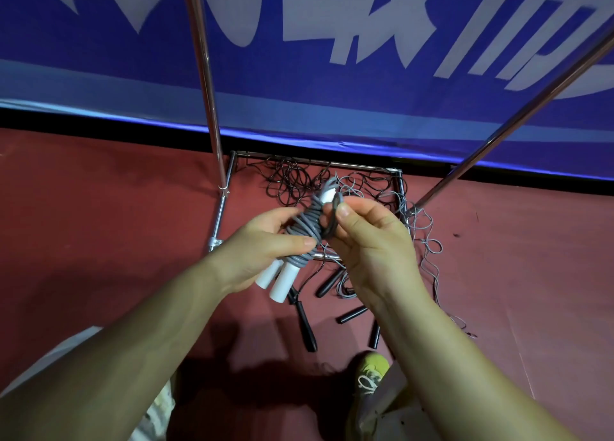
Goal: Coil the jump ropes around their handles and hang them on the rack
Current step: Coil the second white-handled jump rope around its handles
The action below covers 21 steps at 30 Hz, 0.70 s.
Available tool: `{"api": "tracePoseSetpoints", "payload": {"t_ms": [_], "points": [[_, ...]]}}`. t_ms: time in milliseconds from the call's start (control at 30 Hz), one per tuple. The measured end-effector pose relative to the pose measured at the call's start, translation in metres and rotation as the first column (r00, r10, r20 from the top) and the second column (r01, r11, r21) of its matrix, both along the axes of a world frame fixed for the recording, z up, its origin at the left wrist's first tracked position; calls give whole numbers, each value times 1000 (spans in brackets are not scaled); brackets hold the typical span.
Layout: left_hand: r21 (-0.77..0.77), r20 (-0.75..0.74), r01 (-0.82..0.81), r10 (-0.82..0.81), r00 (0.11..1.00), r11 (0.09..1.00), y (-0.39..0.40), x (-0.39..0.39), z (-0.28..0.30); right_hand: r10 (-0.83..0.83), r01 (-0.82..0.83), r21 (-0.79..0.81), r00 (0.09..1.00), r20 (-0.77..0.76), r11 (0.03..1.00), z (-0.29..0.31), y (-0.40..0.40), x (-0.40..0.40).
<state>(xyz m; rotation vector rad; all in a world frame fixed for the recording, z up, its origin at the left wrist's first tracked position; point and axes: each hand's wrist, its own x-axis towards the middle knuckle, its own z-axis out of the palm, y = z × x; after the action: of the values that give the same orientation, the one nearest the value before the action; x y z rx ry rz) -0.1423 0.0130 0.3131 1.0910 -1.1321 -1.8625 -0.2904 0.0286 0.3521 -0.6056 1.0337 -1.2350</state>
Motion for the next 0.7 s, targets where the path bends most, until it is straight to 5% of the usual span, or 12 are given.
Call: {"api": "tracePoseSetpoints", "payload": {"t_ms": [200, 433, 700], "points": [[-213, 221, 54, -5, 975, 976, 2, 5, -1, 93, -108, 177, 992, 91, 978, 4, -9, -11], [-288, 360, 235, -122, 925, 928, 4, 8, -2, 180, -220, 345, 973, 143, 912, 2, -17, -21], [-179, 73, -9, 23, 997, 984, 0, 6, -4, 105, -127, 284, 990, 91, 950, -5, -16, -25]]}}
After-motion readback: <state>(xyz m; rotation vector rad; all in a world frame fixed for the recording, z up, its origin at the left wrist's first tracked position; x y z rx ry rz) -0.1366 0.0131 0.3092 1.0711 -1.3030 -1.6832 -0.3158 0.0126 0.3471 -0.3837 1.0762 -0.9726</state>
